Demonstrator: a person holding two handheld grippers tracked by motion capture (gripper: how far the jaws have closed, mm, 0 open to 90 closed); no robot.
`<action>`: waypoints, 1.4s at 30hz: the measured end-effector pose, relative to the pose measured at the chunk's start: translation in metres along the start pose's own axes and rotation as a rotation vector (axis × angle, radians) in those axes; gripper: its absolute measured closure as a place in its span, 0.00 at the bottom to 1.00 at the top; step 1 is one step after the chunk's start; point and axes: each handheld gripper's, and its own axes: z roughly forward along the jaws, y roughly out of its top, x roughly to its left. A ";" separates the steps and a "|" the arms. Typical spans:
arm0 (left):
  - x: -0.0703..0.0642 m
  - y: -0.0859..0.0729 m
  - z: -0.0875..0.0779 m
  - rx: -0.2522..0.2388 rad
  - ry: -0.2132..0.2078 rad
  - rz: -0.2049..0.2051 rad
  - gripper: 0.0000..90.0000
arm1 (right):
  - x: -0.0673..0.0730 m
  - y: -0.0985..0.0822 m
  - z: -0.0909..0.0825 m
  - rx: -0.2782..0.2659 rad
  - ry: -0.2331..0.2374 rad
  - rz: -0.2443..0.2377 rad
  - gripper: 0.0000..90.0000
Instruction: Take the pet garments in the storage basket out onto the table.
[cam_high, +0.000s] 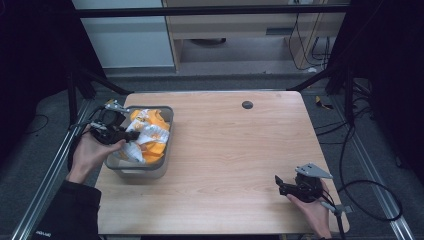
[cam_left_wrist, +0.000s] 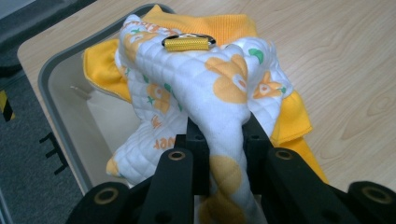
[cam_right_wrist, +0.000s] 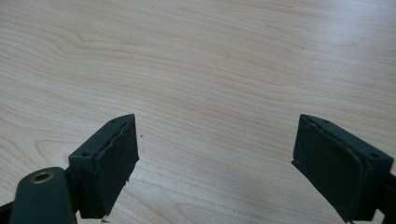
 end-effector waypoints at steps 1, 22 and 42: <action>-0.002 0.001 0.000 -0.002 -0.001 0.005 0.87 | 0.000 0.000 0.000 -0.001 0.000 0.001 0.15; -0.040 0.019 0.003 -0.020 -0.070 0.107 0.87 | 0.000 0.000 -0.001 -0.012 -0.004 -0.005 0.15; -0.067 0.031 0.011 -0.036 -0.129 0.171 0.86 | -0.002 0.000 -0.002 -0.021 -0.014 -0.007 0.15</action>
